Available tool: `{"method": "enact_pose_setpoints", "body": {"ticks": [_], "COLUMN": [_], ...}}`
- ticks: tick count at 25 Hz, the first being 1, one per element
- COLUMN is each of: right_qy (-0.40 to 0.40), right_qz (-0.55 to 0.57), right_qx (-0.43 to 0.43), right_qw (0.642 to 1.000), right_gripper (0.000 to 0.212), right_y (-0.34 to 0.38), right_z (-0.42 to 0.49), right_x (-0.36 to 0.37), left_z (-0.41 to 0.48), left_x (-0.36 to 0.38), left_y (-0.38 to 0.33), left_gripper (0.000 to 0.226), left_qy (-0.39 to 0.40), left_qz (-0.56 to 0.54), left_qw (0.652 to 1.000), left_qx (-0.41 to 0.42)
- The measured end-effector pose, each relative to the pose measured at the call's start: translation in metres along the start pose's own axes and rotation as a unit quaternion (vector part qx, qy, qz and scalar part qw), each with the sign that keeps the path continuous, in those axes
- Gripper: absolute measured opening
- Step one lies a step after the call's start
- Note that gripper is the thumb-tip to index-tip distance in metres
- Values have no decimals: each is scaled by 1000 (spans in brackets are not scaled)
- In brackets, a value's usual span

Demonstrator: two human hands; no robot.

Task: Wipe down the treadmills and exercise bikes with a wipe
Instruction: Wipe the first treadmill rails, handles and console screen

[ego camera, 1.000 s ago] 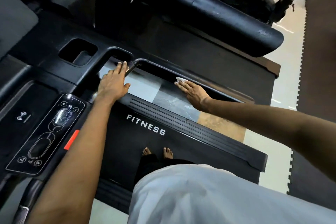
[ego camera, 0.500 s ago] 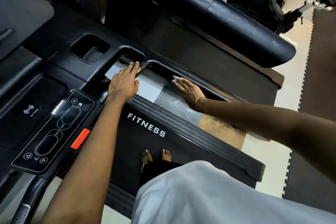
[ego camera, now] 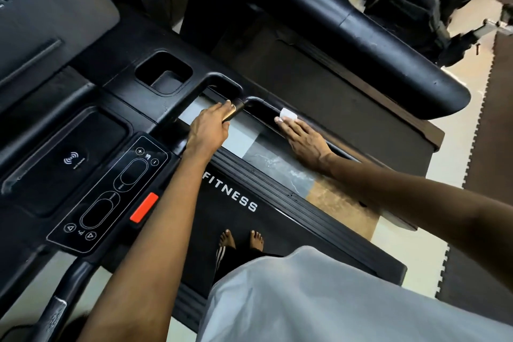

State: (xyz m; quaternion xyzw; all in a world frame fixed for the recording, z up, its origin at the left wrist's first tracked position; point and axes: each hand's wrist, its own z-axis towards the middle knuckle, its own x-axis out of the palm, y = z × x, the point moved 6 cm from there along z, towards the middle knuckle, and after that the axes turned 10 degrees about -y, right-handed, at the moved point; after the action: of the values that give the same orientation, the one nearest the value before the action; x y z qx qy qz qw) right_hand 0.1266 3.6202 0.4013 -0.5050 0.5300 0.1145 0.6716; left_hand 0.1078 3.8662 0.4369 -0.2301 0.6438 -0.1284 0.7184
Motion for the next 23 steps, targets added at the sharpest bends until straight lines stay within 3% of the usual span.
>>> {"method": "enact_pose_setpoints", "body": {"ticks": [5,10,12,16,23], "right_qy": [77,163,141,12,-45], "right_qz": [-48,-120,-83,27,158], "right_qx": [-20,-85,-80,-47,-4], "right_qw": [996,976,983,998,986], "right_gripper": [60,63,62,62,69], "right_y": [20,25,19,7,-2], "right_z": [55,53,57,67,56], "right_x": [-8,2,-3,-22,-24], "left_z": [4,5,5,3,-1], "left_x": [3,3,1,-2,-6], "left_y": [6,5,3,0,-2], "left_gripper": [57,58,57,56,55], "left_qy": [11,12,10,5,2], "left_qz": [-34,-28,-26,-17,-23], "left_qw": [999,1000,1000,1000,1000], "left_qx": [-19,-2,1,4,-8]}}
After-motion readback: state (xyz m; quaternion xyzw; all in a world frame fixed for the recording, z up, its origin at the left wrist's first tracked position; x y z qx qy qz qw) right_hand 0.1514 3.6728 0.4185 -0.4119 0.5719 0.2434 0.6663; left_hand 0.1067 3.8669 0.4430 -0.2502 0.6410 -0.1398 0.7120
